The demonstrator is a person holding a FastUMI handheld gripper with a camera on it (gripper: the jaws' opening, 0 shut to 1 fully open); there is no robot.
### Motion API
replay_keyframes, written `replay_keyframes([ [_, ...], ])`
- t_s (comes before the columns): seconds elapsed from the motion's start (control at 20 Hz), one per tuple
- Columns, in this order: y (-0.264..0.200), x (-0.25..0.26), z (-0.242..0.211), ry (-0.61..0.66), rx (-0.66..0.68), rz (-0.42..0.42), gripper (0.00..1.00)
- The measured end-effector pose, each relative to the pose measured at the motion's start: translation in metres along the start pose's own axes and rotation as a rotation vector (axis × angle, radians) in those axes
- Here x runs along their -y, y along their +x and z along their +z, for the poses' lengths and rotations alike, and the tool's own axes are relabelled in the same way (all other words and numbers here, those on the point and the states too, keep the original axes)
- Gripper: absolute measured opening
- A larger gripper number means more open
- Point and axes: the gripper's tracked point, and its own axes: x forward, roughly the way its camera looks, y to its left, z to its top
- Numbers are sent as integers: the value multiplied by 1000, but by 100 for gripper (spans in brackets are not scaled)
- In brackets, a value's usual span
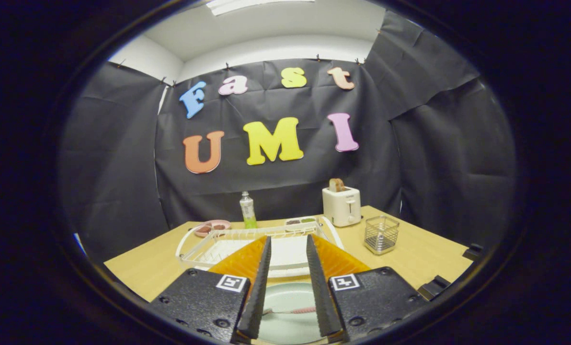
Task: Take the plate from the dish rack, then take the spoon from the basket and place it into the plate.
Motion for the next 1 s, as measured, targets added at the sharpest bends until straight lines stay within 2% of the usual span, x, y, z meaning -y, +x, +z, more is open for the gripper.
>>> replay_keyframes([
  [0.1, 0, 12, -4, -3, -53, -4, 59],
  [0.25, -3, 29, 2, -6, -83, -5, 64],
  [0.4, -13, 44, 12, -31, -62, -14, 93],
  [0.6, -34, 56, 23, -39, -37, -29, 100],
  [0.85, -70, 66, 53, -106, 36, -60, 100],
  [1.0, -86, 71, 63, -127, 35, -87, 100],
])
